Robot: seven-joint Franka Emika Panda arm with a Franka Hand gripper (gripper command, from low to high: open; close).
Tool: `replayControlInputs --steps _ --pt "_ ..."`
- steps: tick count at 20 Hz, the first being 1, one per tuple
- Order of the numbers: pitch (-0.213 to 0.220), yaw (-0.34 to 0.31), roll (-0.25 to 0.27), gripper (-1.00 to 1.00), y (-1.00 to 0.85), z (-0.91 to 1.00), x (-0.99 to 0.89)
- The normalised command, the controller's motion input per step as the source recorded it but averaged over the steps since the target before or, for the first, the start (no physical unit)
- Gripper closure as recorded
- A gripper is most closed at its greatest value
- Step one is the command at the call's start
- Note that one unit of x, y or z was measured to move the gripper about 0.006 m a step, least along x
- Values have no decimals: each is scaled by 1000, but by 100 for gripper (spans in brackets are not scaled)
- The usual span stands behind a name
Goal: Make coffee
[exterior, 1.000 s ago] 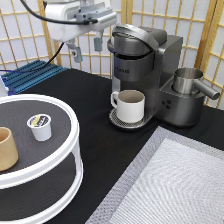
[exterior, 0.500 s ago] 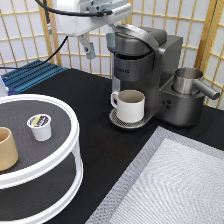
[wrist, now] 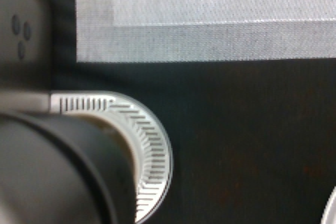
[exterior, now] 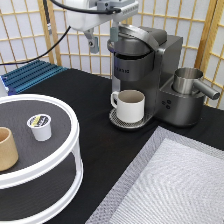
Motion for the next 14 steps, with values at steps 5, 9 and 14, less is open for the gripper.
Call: replayControlInputs --steps 5,9,14 --pt "170 -15 0 -100 470 603 467" --pt "154 -8 0 -100 603 693 671" --pt "160 0 0 -100 716 577 876"
